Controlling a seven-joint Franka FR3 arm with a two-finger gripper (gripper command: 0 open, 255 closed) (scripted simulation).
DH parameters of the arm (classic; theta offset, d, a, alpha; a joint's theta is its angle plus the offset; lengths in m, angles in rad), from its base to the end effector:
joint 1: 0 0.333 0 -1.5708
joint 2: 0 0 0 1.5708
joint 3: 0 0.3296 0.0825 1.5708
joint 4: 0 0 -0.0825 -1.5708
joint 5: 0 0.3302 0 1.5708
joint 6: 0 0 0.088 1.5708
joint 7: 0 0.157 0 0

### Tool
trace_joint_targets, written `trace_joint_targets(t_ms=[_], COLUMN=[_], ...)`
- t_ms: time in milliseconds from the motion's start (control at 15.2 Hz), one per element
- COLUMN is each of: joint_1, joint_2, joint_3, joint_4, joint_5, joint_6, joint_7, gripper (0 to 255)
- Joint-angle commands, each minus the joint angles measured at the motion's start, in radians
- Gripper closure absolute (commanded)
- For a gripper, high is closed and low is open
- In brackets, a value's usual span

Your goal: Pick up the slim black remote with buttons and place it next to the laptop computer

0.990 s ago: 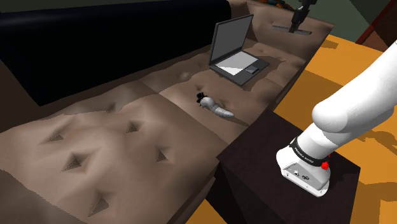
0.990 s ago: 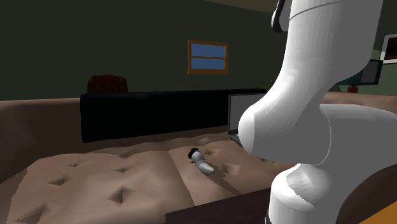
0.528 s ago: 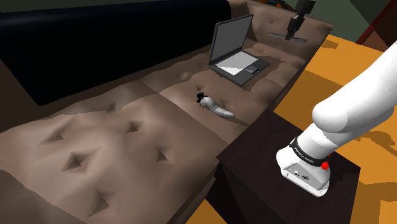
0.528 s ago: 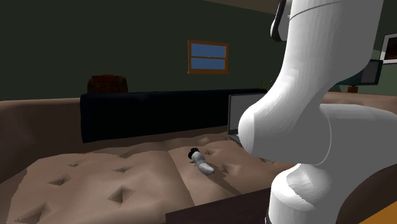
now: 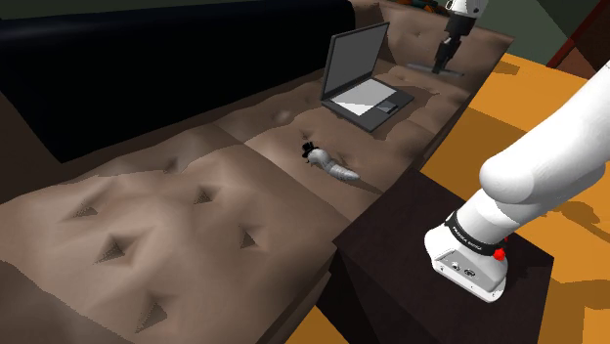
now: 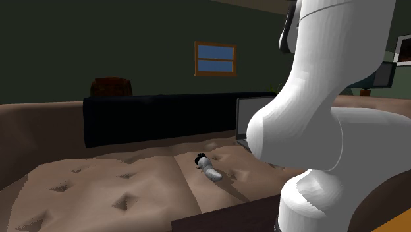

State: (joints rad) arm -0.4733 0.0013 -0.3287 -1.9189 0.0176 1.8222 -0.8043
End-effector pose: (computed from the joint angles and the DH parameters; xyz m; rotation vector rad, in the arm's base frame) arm 0.3449 -0.3532 0.4622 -3.0585 0.0045 0.0860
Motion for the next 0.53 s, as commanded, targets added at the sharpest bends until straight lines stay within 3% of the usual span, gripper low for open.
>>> trace_joint_targets(t_ms=[0,462], joint_1=[-0.001,-0.002], joint_2=[0.009,0.033], joint_3=[0.0,-0.001], joint_4=[-0.016,-0.084], joint_5=[0.003,0.012], joint_6=[0.025,0.116], joint_7=[-0.002,-0.01], gripper=[255,255])
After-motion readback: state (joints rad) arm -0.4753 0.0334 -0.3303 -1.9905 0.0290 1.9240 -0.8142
